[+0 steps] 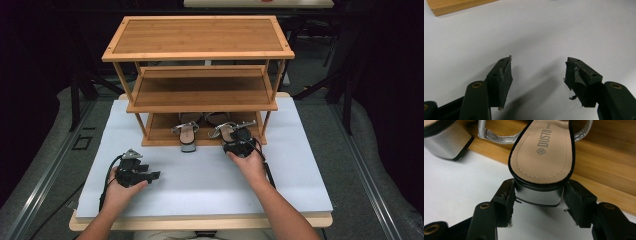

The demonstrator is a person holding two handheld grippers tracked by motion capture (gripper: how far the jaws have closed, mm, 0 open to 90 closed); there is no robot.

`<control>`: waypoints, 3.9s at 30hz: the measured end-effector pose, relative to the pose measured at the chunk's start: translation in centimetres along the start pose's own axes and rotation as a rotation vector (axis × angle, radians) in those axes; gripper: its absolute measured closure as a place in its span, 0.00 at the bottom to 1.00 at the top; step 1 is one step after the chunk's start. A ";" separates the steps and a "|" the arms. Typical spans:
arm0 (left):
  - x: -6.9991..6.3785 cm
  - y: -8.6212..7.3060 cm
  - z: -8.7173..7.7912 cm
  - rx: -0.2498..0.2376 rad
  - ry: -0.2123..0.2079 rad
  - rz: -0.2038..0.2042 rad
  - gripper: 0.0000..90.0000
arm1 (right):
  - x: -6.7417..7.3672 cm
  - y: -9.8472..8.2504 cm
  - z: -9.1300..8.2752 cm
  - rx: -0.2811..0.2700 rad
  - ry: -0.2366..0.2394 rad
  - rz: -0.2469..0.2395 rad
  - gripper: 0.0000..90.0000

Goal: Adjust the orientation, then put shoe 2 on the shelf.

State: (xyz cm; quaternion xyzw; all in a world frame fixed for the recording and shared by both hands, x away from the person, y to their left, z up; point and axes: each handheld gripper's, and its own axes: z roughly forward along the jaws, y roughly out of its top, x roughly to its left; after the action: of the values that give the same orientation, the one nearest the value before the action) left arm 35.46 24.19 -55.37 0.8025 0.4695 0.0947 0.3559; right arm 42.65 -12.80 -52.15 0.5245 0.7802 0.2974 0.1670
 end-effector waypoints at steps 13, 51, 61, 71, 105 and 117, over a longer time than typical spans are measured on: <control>0.0 0.1 0.1 -0.001 0.002 -0.001 0.42 | -0.2 0.6 1.2 -0.002 0.011 0.010 0.47; -2.6 7.6 5.8 -0.020 0.026 0.048 1.00 | -0.9 -1.3 -0.2 -0.076 0.050 -0.015 0.94; -3.4 8.3 6.7 -0.018 0.031 0.069 1.00 | 1.6 -0.8 0.0 -0.073 0.136 -0.052 0.92; -3.3 8.5 7.1 -0.026 0.023 0.038 1.00 | 3.6 -0.3 0.5 -0.080 0.190 -0.079 0.93; -3.9 9.1 7.8 -0.030 0.036 0.031 1.00 | 4.2 0.4 1.1 -0.075 0.157 -0.085 1.00; -3.8 9.1 7.6 -0.028 0.023 0.029 1.00 | 4.1 0.4 1.1 -0.073 0.164 -0.084 1.00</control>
State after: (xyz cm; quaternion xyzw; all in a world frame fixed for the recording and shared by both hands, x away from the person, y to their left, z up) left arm 43.33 14.58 -54.20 0.8030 0.4603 0.1156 0.3604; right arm 41.91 -8.62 -52.55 0.4587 0.8013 0.3601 0.1337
